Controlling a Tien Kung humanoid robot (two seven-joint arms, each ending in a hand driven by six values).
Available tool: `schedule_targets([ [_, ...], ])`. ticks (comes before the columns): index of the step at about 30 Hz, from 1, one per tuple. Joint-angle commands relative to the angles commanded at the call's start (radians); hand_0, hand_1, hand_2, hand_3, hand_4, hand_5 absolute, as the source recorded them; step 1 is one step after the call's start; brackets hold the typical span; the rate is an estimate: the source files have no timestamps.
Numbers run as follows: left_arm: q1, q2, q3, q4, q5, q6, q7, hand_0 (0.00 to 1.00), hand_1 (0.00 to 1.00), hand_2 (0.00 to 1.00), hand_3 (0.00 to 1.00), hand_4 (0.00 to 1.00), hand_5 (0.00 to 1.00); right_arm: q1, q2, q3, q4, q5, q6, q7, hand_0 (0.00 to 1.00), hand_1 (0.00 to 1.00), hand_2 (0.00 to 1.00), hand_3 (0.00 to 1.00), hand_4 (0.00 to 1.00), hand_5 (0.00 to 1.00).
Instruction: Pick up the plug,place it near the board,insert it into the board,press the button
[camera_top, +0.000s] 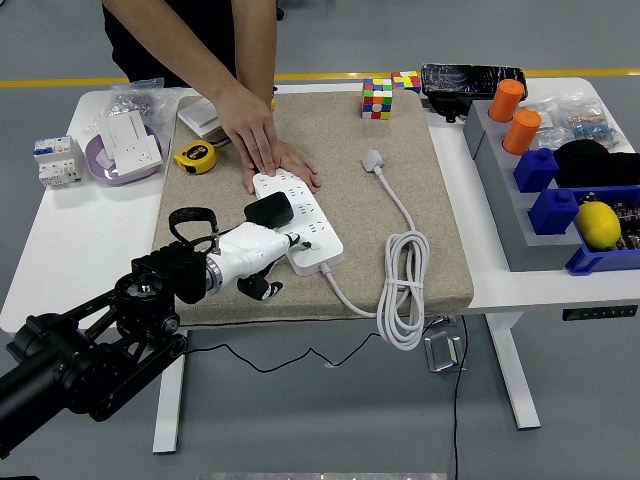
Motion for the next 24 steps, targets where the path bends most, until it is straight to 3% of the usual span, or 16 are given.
schedule_targets([
  [7, 0.043, 0.015, -0.118, -0.135, -0.074, -0.007, -0.008, 0.134, 0.026, 0.153, 0.886, 0.684, 0.002, -0.002, 0.003, 0.003, -0.001, 0.004, 0.001, 0.001, 0.998, 0.926, 0.857, 0.856, 0.998, 0.998],
  [8, 0.050, 0.014, -0.138, -0.155, -0.104, -0.006, -0.009, 0.134, 0.026, 0.153, 0.886, 0.684, 0.002, -0.002, 0.003, 0.004, -0.001, 0.004, 0.001, 0.002, 0.998, 0.926, 0.857, 0.856, 0.998, 0.998],
  [9, 0.054, 0.013, -0.152, -0.168, -0.128, -0.006, -0.008, 0.162, 0.067, 0.188, 0.839, 0.580, 0.002, -0.003, 0.004, 0.005, -0.001, 0.004, 0.001, 0.002, 0.998, 0.926, 0.857, 0.856, 0.998, 0.998],
  [14, 0.051, 0.005, -0.247, -0.206, -0.349, -0.022, -0.004, 0.162, 0.067, 0.188, 0.839, 0.580, 0.002, -0.002, 0.005, 0.006, -0.001, 0.006, 0.004, 0.002, 0.998, 0.925, 0.857, 0.856, 0.998, 0.998],
  [15, 0.050, 0.004, -0.253, -0.206, -0.378, -0.022, -0.004, 0.216, 0.298, 0.407, 0.619, 0.811, 0.086, -0.002, 0.004, 0.006, 0.000, 0.006, 0.004, 0.003, 0.998, 0.923, 0.856, 0.856, 0.998, 0.998],
  [20, 0.022, -0.025, -0.359, -0.169, -0.586, -0.044, 0.001, 0.216, 0.298, 0.407, 0.619, 0.811, 0.086, 0.002, 0.005, 0.005, 0.000, 0.008, 0.004, 0.003, 0.998, 0.923, 0.856, 0.856, 0.998, 0.998],
  [21, 0.016, -0.031, -0.374, -0.157, -0.625, -0.048, 0.002, 0.679, 0.794, 0.753, 0.635, 0.998, 0.538, 0.002, 0.006, 0.005, 0.000, 0.008, 0.004, 0.003, 0.998, 0.921, 0.857, 0.856, 0.998, 0.998],
  [24, -0.006, -0.052, -0.410, -0.111, -0.755, -0.055, 0.003, 0.679, 0.794, 0.753, 0.635, 0.998, 0.538, 0.002, 0.007, 0.005, 0.000, 0.009, 0.005, 0.003, 0.998, 0.921, 0.857, 0.856, 0.998, 0.998],
])
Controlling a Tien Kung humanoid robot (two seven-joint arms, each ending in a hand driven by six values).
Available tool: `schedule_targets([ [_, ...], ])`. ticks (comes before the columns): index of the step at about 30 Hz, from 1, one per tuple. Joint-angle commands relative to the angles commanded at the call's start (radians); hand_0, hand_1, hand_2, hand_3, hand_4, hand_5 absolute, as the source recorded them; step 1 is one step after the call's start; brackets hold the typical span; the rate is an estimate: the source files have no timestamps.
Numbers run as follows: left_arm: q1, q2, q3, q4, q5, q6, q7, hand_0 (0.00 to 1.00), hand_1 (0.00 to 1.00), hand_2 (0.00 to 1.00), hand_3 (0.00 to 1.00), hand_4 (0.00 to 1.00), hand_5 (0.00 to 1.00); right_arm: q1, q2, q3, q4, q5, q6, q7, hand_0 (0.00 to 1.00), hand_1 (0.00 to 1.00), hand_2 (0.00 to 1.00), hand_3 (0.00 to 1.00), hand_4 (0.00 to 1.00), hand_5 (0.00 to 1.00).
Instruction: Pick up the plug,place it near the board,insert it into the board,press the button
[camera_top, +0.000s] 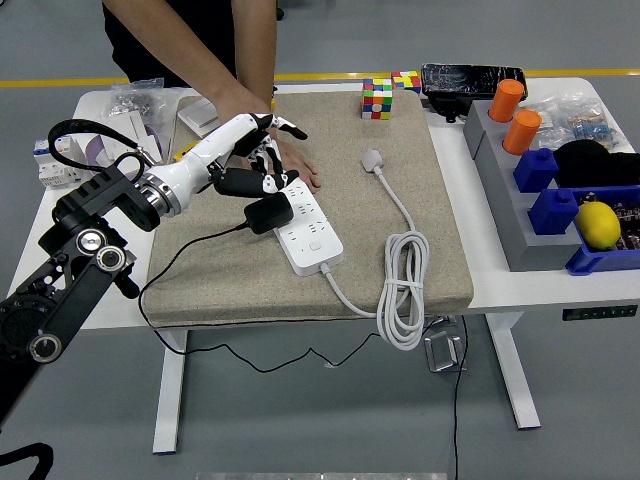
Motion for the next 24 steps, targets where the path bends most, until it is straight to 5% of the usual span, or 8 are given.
schedule_targets([
  [2, -0.014, -0.011, -0.010, 0.033, -0.085, 0.007, 0.000, 0.679, 0.794, 0.753, 0.635, 0.998, 0.538, 0.001, 0.000, 0.000, 0.000, 0.000, 0.000, 0.000, 0.998, 0.921, 0.857, 0.856, 0.998, 0.998],
  [3, -0.023, -0.016, -0.011, 0.054, -0.130, 0.007, 0.002, 0.882, 0.943, 0.904, 0.890, 0.998, 0.637, 0.001, 0.000, 0.000, 0.000, 0.000, -0.001, 0.000, 0.998, 0.921, 0.857, 0.856, 0.998, 0.998],
  [9, -0.073, -0.034, 0.014, 0.179, -0.377, 0.031, 0.012, 0.882, 0.943, 0.904, 0.890, 0.998, 0.637, 0.004, 0.000, -0.002, 0.000, 0.000, -0.001, -0.001, 0.998, 0.921, 0.857, 0.856, 0.998, 0.998],
  [10, -0.080, -0.037, 0.017, 0.202, -0.408, 0.038, 0.013, 0.960, 0.992, 0.971, 0.997, 0.998, 0.642, 0.004, 0.000, -0.002, 0.000, 0.000, 0.000, -0.001, 0.998, 0.920, 0.857, 0.856, 0.998, 0.998],
  [11, -0.090, -0.042, 0.025, 0.234, -0.413, 0.053, 0.015, 0.960, 0.992, 0.971, 0.997, 0.998, 0.642, 0.004, -0.001, -0.003, 0.000, -0.001, 0.000, -0.001, 0.998, 0.920, 0.857, 0.856, 0.998, 0.998],
  [15, -0.116, -0.056, 0.044, 0.332, -0.354, 0.088, 0.010, 0.960, 0.992, 0.971, 0.997, 0.998, 0.642, 0.006, -0.002, -0.005, 0.000, -0.004, 0.000, -0.002, 0.998, 0.920, 0.857, 0.856, 0.998, 0.998],
  [16, -0.121, -0.060, 0.048, 0.350, -0.322, 0.097, 0.011, 0.937, 0.974, 0.949, 0.949, 0.998, 0.542, 0.006, -0.003, -0.005, 0.000, -0.005, -0.001, -0.003, 0.998, 0.921, 0.855, 0.856, 0.998, 0.998],
  [24, -0.130, -0.064, 0.143, 0.418, -0.017, 0.167, -0.008, 0.902, 0.935, 0.906, 0.906, 0.998, 0.486, 0.003, -0.006, -0.004, 0.000, -0.008, 0.000, -0.005, 0.998, 0.920, 0.855, 0.856, 0.998, 0.998],
])
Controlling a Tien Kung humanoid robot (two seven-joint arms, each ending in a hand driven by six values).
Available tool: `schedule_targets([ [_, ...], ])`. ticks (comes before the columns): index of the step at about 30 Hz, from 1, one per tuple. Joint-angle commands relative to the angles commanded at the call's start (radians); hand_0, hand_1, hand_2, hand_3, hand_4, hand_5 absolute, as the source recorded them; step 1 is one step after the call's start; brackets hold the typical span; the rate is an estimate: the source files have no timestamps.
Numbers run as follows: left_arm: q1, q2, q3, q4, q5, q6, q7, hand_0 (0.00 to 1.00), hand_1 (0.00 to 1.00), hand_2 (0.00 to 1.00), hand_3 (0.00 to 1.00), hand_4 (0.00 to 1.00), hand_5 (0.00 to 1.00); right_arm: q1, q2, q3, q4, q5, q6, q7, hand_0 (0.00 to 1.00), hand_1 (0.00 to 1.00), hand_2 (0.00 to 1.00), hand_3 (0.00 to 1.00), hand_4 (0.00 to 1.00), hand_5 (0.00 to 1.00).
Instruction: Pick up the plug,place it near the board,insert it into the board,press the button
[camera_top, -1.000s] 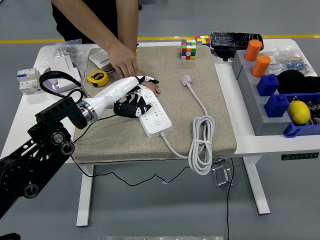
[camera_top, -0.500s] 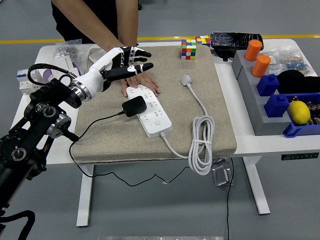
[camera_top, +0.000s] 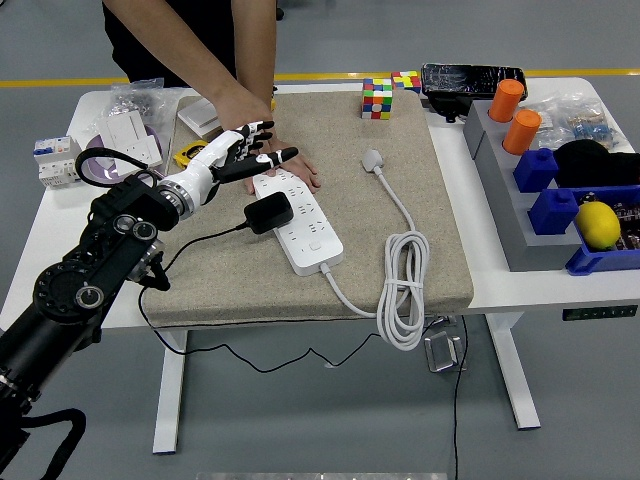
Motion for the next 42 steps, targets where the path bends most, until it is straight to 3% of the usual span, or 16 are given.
schedule_targets([
  [7, 0.003, -0.005, 0.064, 0.016, 0.288, 0.075, -0.014, 0.859, 0.903, 0.875, 0.894, 0.998, 0.436, -0.002, -0.001, 0.001, -0.001, -0.003, -0.001, -0.001, 0.998, 0.918, 0.855, 0.856, 0.998, 0.998],
  [11, -0.008, -0.014, 0.088, 0.045, 0.388, 0.105, -0.020, 0.839, 0.888, 0.871, 0.875, 0.998, 0.383, 0.001, -0.001, 0.006, -0.002, -0.010, -0.001, -0.006, 0.998, 0.918, 0.855, 0.856, 0.998, 0.998],
  [22, -0.026, -0.042, 0.151, 0.138, 0.421, 0.144, -0.032, 0.826, 0.859, 0.833, 0.844, 0.998, 0.386, 0.006, -0.002, 0.005, -0.004, -0.006, -0.001, -0.003, 0.998, 0.918, 0.855, 0.855, 0.998, 0.998],
  [33, -0.024, -0.042, 0.176, 0.171, 0.504, 0.204, -0.018, 0.792, 0.826, 0.792, 0.802, 0.998, 0.363, 0.006, -0.002, 0.002, -0.005, 0.001, -0.002, 0.001, 0.998, 0.918, 0.855, 0.855, 0.998, 0.998],
  [35, -0.025, -0.042, 0.177, 0.175, 0.527, 0.213, -0.011, 0.744, 0.792, 0.762, 0.758, 0.998, 0.362, 0.006, -0.002, 0.001, -0.005, 0.002, -0.002, 0.003, 0.998, 0.919, 0.855, 0.855, 0.998, 0.998],
  [42, -0.024, -0.042, 0.184, 0.189, 0.570, 0.220, -0.003, 0.719, 0.766, 0.738, 0.714, 0.998, 0.357, 0.005, -0.002, 0.001, -0.006, 0.004, -0.003, 0.003, 0.998, 0.919, 0.855, 0.855, 0.998, 0.998],
])
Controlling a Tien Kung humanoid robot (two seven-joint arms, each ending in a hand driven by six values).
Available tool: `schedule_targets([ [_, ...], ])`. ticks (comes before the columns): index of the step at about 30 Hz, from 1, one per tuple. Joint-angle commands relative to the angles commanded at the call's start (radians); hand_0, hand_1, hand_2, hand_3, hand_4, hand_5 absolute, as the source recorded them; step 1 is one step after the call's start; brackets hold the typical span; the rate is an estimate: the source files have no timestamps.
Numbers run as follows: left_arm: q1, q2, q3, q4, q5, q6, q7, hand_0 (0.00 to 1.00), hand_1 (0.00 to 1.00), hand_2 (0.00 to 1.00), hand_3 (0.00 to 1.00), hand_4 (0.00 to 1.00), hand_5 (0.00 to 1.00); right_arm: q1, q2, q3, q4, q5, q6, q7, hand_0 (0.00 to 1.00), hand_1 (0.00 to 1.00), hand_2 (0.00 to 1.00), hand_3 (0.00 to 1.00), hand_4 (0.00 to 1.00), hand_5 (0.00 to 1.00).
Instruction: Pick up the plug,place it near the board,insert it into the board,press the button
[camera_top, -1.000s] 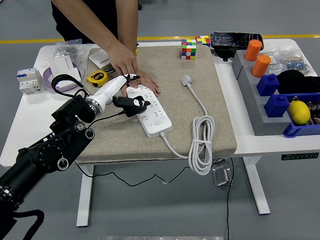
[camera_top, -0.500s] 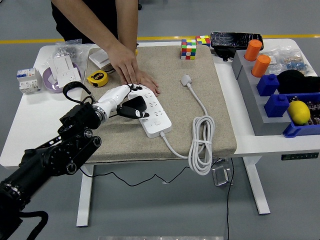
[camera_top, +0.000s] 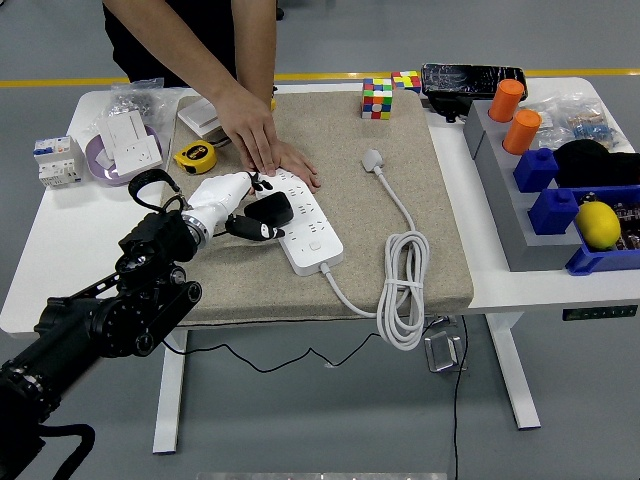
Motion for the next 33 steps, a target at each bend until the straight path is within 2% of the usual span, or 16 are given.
schedule_targets([
  [3, 0.001, -0.001, -0.001, 0.005, 0.009, 0.002, -0.001, 0.719, 0.766, 0.738, 0.714, 0.998, 0.357, 0.000, 0.000, -0.001, 0.000, 0.001, -0.001, 0.001, 0.998, 0.919, 0.855, 0.855, 0.998, 0.998],
  [4, 0.000, -0.001, -0.002, 0.006, 0.012, 0.004, 0.000, 0.686, 0.725, 0.641, 0.562, 0.998, 0.353, 0.000, 0.000, 0.000, 0.000, 0.001, -0.001, 0.001, 0.998, 0.919, 0.855, 0.855, 0.998, 0.998],
  [9, -0.002, -0.001, -0.005, 0.008, 0.028, 0.021, 0.002, 0.686, 0.725, 0.641, 0.562, 0.998, 0.353, 0.000, 0.000, 0.001, -0.001, -0.002, -0.001, -0.001, 0.998, 0.919, 0.855, 0.855, 0.998, 0.998],
  [10, -0.003, -0.002, -0.006, 0.009, 0.029, 0.025, 0.001, 0.640, 0.679, 0.570, 0.490, 0.973, 0.350, 0.000, 0.000, 0.001, -0.001, -0.001, -0.001, -0.001, 0.998, 0.919, 0.855, 0.855, 0.998, 0.998],
  [15, -0.004, -0.002, -0.007, 0.012, 0.028, 0.028, 0.000, 0.640, 0.679, 0.570, 0.490, 0.973, 0.350, 0.000, 0.000, 0.001, -0.001, -0.002, -0.001, -0.001, 0.998, 0.919, 0.855, 0.855, 0.998, 0.998],
  [16, -0.004, -0.003, -0.007, 0.013, 0.028, 0.028, 0.000, 0.597, 0.641, 0.545, 0.433, 0.785, 0.321, 0.000, 0.000, 0.001, -0.001, -0.003, -0.001, -0.001, 0.998, 0.919, 0.855, 0.856, 0.998, 0.998],
  [21, -0.003, -0.004, -0.004, 0.014, 0.025, 0.025, -0.001, 0.597, 0.641, 0.545, 0.433, 0.785, 0.321, 0.000, -0.001, 0.003, -0.001, -0.007, -0.001, -0.004, 0.998, 0.919, 0.855, 0.856, 0.998, 0.998],
  [22, -0.003, -0.005, -0.005, 0.014, 0.022, 0.025, -0.001, 0.547, 0.613, 0.529, 0.409, 0.740, 0.326, 0.000, -0.002, 0.003, -0.001, -0.008, -0.001, -0.004, 0.998, 0.919, 0.855, 0.856, 0.998, 0.998],
  [27, -0.001, -0.006, -0.007, 0.013, 0.006, 0.026, -0.005, 0.547, 0.613, 0.529, 0.409, 0.740, 0.326, -0.002, -0.002, 0.005, 0.000, -0.011, -0.001, -0.006, 0.998, 0.919, 0.855, 0.856, 0.998, 0.998],
  [28, 0.000, -0.007, -0.008, 0.012, 0.002, 0.026, -0.006, 0.476, 0.593, 0.480, 0.361, 0.683, 0.332, -0.002, -0.002, 0.005, 0.000, -0.012, -0.001, -0.006, 0.998, 0.919, 0.855, 0.857, 0.998, 0.998],
  [33, 0.002, -0.007, -0.016, 0.012, -0.018, 0.021, -0.009, 0.476, 0.593, 0.480, 0.361, 0.683, 0.332, -0.003, -0.002, 0.007, 0.000, -0.014, -0.001, -0.007, 0.998, 0.919, 0.855, 0.857, 0.998, 0.998],
])
